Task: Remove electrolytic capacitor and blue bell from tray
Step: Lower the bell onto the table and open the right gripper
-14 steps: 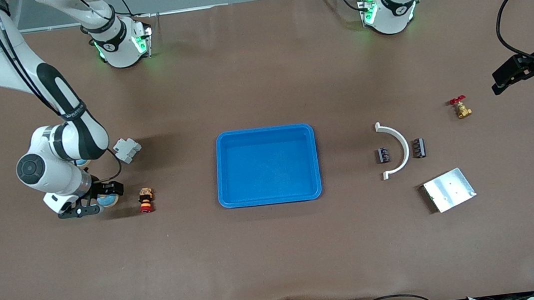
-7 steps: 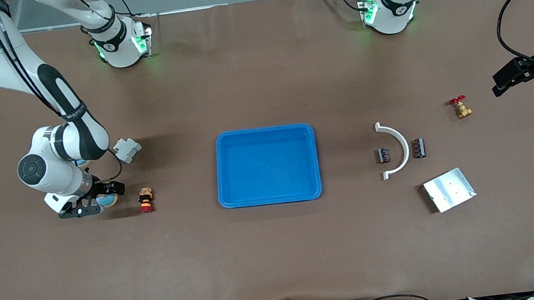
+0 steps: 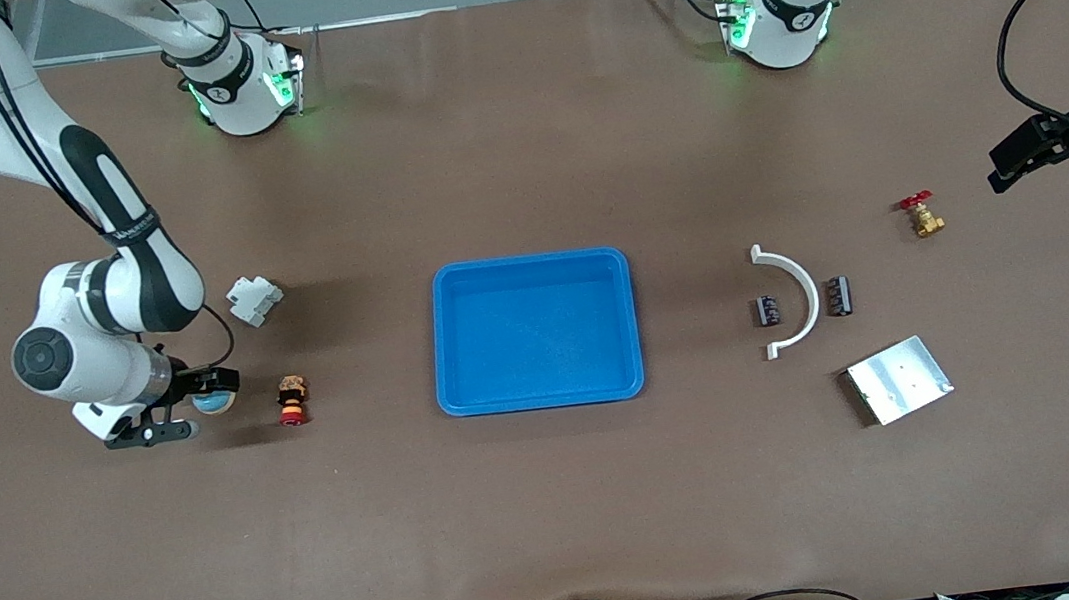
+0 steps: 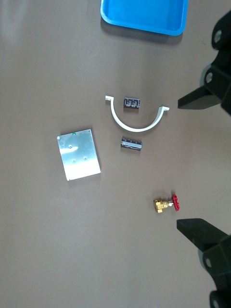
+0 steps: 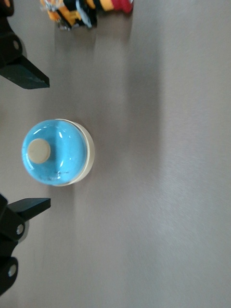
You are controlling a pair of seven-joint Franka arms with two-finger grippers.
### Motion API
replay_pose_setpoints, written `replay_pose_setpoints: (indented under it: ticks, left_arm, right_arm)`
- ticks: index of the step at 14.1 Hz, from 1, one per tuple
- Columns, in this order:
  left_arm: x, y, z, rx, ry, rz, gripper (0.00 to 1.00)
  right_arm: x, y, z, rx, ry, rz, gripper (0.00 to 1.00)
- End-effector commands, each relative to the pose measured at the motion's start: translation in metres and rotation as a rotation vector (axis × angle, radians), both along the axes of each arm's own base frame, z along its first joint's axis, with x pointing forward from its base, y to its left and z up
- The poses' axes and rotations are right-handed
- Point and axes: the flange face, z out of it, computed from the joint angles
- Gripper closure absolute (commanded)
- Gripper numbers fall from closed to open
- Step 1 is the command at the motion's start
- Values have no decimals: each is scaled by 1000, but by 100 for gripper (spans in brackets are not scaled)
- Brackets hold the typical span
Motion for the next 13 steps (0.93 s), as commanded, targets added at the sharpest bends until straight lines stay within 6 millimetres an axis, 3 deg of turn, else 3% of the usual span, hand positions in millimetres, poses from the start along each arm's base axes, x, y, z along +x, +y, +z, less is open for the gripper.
replay_pose_setpoints:
  ticks: [1,6,13]
  left_arm:
    - [-1,8,6,-6,3,6,0]
    - [-1,15,6,-9,2,17,0]
    - [-1,15,5,-9,5,17,0]
  right_arm:
    - [8,-4,33,-26,-1,19,0]
    - [9,-6,82,-36,-71,-132,0]
    - [13,-20,143,-27,-191,-193,0]
